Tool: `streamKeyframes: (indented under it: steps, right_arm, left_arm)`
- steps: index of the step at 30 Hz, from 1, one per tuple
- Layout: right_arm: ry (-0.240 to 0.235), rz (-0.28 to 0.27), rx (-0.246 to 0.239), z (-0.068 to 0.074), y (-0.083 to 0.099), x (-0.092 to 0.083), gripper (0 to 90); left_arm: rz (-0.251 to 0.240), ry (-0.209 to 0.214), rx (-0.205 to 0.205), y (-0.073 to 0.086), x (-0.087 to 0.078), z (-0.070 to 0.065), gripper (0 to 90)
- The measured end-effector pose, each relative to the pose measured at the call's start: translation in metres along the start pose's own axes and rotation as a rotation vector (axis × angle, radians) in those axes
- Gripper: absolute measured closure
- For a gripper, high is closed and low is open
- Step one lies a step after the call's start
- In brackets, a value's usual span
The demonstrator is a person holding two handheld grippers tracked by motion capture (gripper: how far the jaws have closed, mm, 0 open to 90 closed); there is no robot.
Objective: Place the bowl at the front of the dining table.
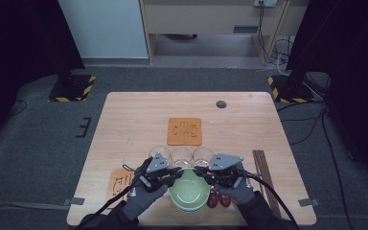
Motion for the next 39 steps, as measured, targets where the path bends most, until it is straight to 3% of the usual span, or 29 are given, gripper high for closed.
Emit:
streamKeyframes:
  steps: [6,14,23,29,32,39]
  right_arm:
    - [0.030,-0.031,-0.039,0.005,-0.005,-0.008,85.8]
    - [0.016,-0.037,-0.029,0.004,-0.006,-0.007,85.2]
    - [-0.003,-0.003,-0.016,0.002,-0.004,-0.004,79.0]
    - [-0.011,0.027,-0.007,0.003,-0.003,-0.001,82.4]
    - [-0.005,0.022,0.019,0.003,-0.004,-0.001,83.6]
    - [-0.007,-0.002,0.027,0.003,-0.008,-0.006,83.6]
  left_arm:
    - [-0.004,0.000,0.008,0.000,0.000,-0.002,79.3]
    - [0.005,-0.018,0.041,0.001,-0.002,-0.002,82.1]
    - [0.005,-0.008,0.027,0.001,-0.003,-0.002,82.2]
    - [0.007,-0.009,0.022,0.000,-0.004,-0.002,82.1]
    - [0.007,-0.008,0.016,0.000,-0.004,-0.002,82.1]
    - [-0.019,0.010,0.004,-0.003,-0.011,-0.001,81.3]
Point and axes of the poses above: each handheld gripper's, and its own axes: x roughly forward along the jaws, y roughly out of its underside, z roughly to its left, the point moved 3 cm from there along x, roughly forward along the jaws, and after that the axes turned 15 degrees about z, right-handed, at the moved point
